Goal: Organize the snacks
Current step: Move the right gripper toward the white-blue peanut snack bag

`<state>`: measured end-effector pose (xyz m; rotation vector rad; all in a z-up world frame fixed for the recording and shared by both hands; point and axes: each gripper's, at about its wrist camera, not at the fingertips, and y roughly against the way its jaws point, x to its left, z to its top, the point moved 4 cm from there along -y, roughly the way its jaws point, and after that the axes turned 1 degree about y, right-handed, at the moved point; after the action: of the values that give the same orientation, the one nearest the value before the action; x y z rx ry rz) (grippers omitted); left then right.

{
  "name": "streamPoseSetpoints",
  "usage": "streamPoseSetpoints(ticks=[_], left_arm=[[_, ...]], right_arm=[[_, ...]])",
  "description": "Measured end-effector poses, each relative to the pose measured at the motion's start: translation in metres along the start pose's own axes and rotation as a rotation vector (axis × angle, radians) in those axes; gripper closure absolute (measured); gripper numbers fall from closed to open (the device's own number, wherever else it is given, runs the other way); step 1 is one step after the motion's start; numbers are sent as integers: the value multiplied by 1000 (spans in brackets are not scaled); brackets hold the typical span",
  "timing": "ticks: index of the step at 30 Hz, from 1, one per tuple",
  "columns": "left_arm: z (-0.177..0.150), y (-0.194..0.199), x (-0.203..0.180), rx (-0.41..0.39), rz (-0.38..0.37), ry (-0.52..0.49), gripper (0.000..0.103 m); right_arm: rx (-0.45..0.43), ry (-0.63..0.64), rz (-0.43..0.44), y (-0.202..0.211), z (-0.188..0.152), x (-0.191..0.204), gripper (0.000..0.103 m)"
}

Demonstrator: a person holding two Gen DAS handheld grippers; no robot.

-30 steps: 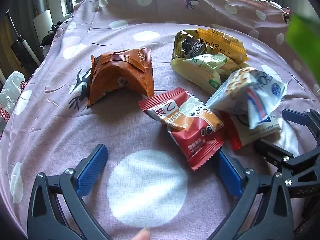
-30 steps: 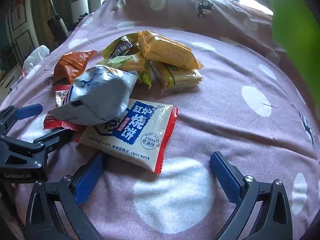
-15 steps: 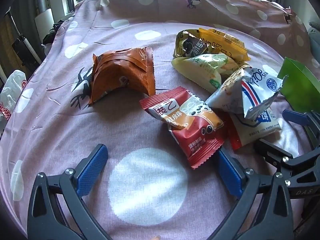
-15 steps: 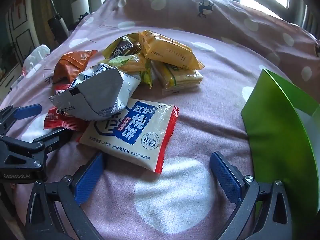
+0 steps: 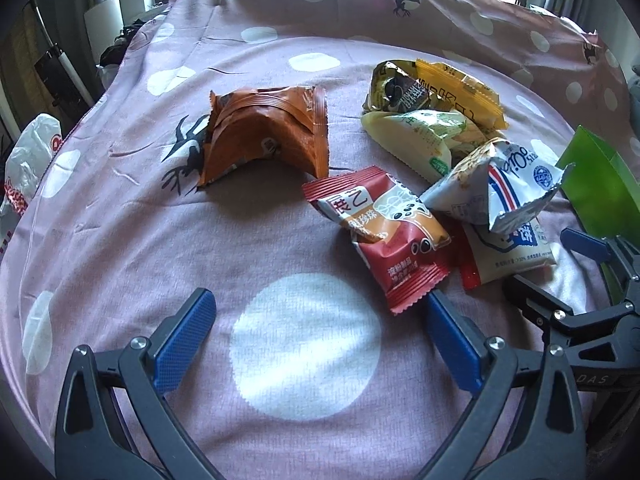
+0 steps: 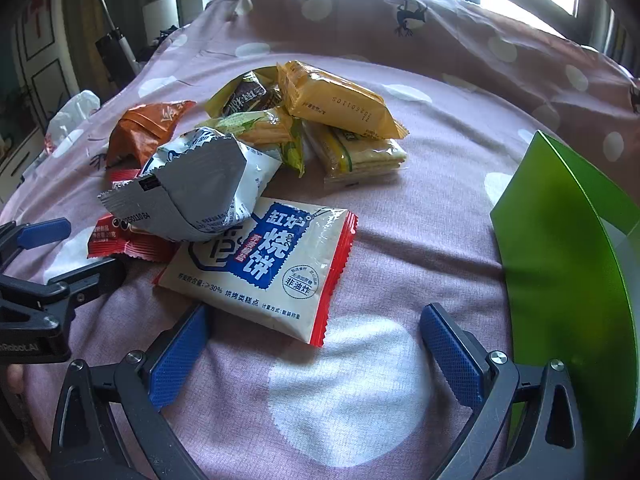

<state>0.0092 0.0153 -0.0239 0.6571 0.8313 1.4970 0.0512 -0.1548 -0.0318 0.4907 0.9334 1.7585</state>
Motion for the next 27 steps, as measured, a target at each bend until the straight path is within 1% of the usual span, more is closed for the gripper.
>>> streamPoseSetpoints(ticks=[4, 9, 12, 14, 16, 19, 21, 23, 25, 27], left_arm=[[1, 7, 5, -9, -3, 23, 1], [5, 21, 11, -56, 3, 31, 2], [9, 26, 17, -73, -3, 44, 2], [10, 28, 19, -84, 1, 48, 3], [10, 31, 20, -92, 7, 45, 5], [11, 37, 21, -105, -5, 48, 6], [12, 40, 21, -114, -17, 55, 6], [12, 43, 23, -119, -25, 62, 8], [12, 45, 23, -120, -36, 70, 10], [12, 45, 23, -115, -48, 78, 13]], right_arm=[[-2, -1, 1, 0, 0, 0, 0], [10, -7, -3, 0, 1, 1, 0], [38, -42, -5, 1, 3, -1, 0], [37, -60, 10, 7, 4, 1, 0], [19, -59, 48, 16, 6, 7, 0], [-31, -39, 48, 39, 13, 16, 0], [-66, -52, 60, 55, 20, 19, 1], [-89, -90, 91, 68, 27, 18, 1], [-103, -144, 132, 78, 35, 15, 5], [-102, -186, 169, 82, 43, 13, 14]])
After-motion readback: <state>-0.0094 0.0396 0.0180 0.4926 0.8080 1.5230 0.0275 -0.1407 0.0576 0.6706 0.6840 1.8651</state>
